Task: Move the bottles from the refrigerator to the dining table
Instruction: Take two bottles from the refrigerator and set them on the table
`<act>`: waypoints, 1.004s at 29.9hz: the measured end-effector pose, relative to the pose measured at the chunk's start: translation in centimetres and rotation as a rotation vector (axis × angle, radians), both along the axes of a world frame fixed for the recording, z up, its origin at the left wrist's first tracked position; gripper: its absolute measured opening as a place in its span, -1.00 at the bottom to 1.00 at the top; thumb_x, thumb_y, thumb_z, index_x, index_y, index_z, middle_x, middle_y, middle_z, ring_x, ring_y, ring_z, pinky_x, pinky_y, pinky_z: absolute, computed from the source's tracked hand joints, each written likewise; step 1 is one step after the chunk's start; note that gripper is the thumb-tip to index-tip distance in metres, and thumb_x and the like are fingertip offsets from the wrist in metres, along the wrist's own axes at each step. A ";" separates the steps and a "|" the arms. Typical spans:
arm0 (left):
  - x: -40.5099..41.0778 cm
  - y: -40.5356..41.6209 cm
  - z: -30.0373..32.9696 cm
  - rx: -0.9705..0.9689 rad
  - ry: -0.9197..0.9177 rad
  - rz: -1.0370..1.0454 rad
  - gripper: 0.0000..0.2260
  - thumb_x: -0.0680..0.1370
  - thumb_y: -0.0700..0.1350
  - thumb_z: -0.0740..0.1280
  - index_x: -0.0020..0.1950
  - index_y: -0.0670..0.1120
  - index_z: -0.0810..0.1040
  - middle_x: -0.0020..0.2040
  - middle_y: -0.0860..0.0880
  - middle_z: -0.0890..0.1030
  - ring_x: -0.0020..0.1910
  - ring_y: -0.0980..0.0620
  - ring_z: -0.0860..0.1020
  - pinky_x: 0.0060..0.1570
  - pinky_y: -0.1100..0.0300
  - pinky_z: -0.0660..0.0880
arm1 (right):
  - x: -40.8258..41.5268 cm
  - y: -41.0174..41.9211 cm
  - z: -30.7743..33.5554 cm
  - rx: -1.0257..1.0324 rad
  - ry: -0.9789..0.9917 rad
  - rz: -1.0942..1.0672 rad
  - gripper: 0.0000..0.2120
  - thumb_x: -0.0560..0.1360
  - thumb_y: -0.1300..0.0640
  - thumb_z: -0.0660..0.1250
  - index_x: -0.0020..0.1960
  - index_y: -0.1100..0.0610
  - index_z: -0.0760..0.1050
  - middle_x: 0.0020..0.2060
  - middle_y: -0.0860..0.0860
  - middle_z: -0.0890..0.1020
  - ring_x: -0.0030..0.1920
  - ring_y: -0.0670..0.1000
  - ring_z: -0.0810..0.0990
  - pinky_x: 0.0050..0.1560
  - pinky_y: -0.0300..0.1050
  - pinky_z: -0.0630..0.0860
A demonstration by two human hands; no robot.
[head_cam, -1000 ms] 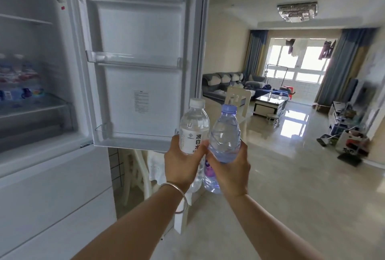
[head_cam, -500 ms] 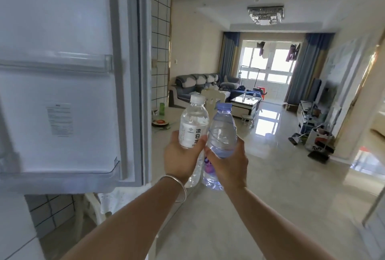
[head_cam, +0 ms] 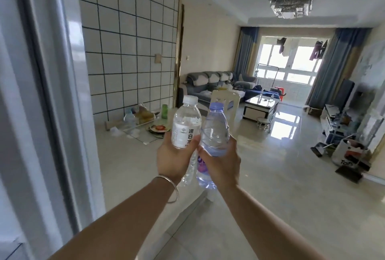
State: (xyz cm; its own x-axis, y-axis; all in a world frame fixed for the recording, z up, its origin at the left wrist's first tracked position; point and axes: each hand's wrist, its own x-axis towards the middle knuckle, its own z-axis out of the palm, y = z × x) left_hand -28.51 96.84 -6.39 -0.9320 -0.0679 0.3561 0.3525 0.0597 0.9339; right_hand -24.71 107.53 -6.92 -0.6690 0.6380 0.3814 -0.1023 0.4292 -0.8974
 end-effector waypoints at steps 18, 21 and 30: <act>-26.4 2.2 -2.1 0.019 -0.122 0.517 -0.71 0.37 0.11 0.44 -0.04 -0.03 0.52 -0.24 0.13 0.58 -0.26 0.24 0.53 -0.34 0.39 0.35 | -30.5 2.8 -1.9 0.056 -0.107 0.522 -0.44 0.18 -0.09 0.54 0.07 -0.03 0.37 -0.05 -0.05 0.55 -0.05 0.00 0.55 -0.03 -0.04 0.54; -31.0 -0.5 -2.7 0.023 -0.136 0.586 -0.68 0.36 0.15 0.43 -0.02 -0.02 0.52 -0.24 0.15 0.57 -0.26 0.29 0.51 -0.33 0.40 0.34 | -35.5 0.0 -2.3 0.051 -0.110 0.585 -0.37 0.19 -0.09 0.55 0.16 0.01 0.37 0.01 -0.04 0.54 -0.01 -0.02 0.51 0.01 -0.05 0.51; -45.1 -10.7 -4.6 0.013 -0.190 0.682 -0.69 0.37 0.13 0.45 -0.03 0.00 0.50 -0.24 0.15 0.57 -0.23 0.16 0.56 -0.15 0.22 0.41 | -50.1 -10.3 -3.4 -0.015 -0.213 0.715 -0.34 0.24 -0.09 0.54 0.21 0.06 0.33 -0.11 -0.08 0.56 -0.10 -0.23 0.57 -0.08 -0.18 0.52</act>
